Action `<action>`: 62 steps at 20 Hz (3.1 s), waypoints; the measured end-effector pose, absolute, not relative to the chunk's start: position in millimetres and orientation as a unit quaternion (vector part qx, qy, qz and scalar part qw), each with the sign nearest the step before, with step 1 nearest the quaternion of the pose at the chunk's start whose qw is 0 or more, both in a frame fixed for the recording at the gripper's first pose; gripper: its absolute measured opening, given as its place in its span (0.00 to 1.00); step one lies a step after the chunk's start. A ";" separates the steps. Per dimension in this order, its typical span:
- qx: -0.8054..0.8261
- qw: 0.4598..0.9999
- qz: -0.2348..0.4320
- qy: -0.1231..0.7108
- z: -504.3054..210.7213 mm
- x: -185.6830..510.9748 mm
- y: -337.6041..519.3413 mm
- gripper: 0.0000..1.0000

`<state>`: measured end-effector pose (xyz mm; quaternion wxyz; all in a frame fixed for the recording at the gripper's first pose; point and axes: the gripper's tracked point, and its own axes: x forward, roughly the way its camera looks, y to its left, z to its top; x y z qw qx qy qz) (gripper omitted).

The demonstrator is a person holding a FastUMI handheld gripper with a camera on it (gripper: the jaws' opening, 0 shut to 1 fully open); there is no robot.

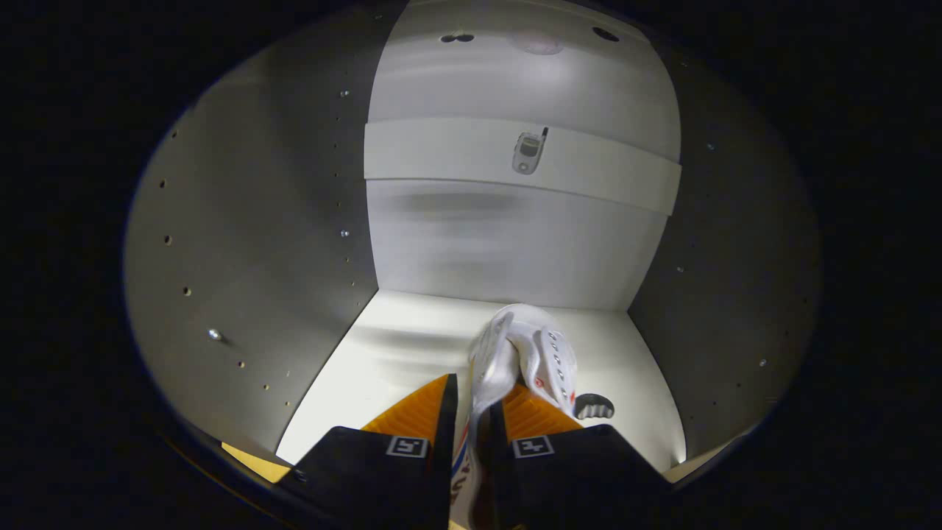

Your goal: Open the shoe cabinet door, grab the shoes and put them into the shoe cabinet, then close the shoe cabinet door.

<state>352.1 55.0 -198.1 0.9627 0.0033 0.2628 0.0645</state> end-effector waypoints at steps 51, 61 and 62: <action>0.072 0.973 -0.204 0.078 -52.0 -44.8 -297.5 0.97; 0.079 0.985 -0.130 0.086 -50.1 -48.5 -206.8 0.97; 0.079 0.986 -0.117 0.086 -49.7 -45.3 -197.0 0.97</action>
